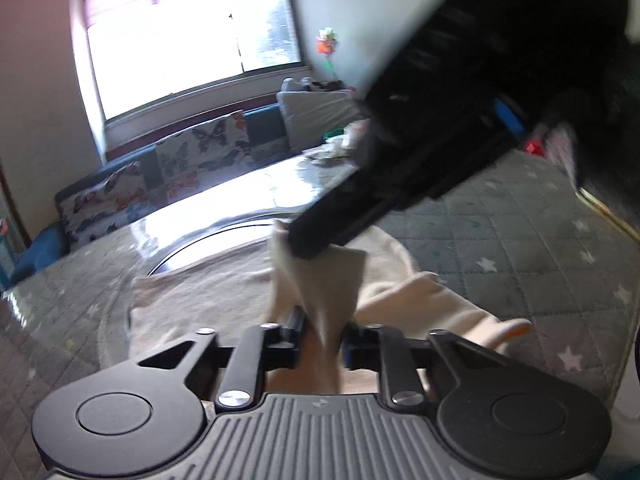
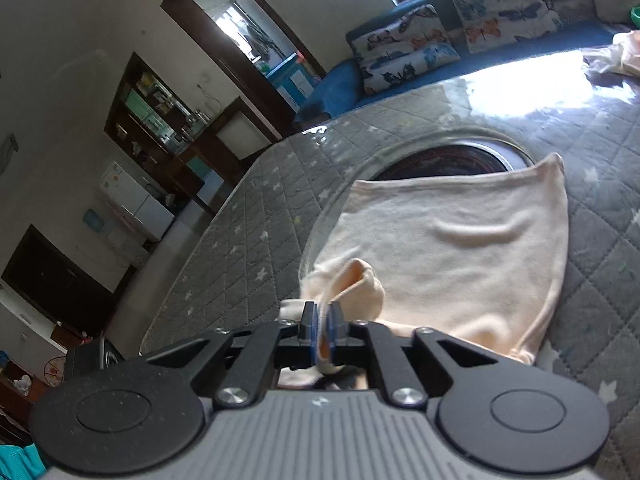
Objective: Fold clothes
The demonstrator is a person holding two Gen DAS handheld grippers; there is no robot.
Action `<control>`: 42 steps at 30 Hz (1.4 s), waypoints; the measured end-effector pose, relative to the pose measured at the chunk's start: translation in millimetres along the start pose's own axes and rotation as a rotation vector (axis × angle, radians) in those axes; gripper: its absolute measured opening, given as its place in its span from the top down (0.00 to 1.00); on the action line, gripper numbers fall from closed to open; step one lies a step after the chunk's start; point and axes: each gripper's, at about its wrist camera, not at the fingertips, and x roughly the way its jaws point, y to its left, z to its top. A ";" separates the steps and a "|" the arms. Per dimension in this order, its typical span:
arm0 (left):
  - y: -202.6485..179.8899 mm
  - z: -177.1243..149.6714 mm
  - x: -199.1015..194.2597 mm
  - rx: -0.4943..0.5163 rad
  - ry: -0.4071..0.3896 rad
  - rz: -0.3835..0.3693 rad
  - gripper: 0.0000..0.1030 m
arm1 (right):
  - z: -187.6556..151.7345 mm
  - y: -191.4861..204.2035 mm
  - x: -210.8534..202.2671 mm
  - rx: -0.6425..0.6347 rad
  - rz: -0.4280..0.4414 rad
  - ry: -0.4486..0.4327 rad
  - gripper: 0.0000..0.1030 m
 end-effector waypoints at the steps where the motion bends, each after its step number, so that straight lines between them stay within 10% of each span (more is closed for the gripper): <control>1: 10.3 -0.4 -3.2 -0.026 -0.008 0.018 0.93 | 0.0 1.8 -1.0 -0.012 -0.003 -0.010 0.88; 5: 55.6 -4.6 -20.0 -0.123 -0.035 0.119 0.95 | -1.2 10.6 -3.9 -0.090 -0.053 -0.040 0.66; 34: 195.0 -85.5 -75.6 -0.401 0.091 0.632 0.96 | -89.9 107.8 104.9 -0.789 -0.222 0.127 0.65; 42: 202.7 -101.8 -64.9 -0.431 0.164 0.641 0.92 | -98.4 107.6 114.0 -0.806 -0.287 0.098 0.93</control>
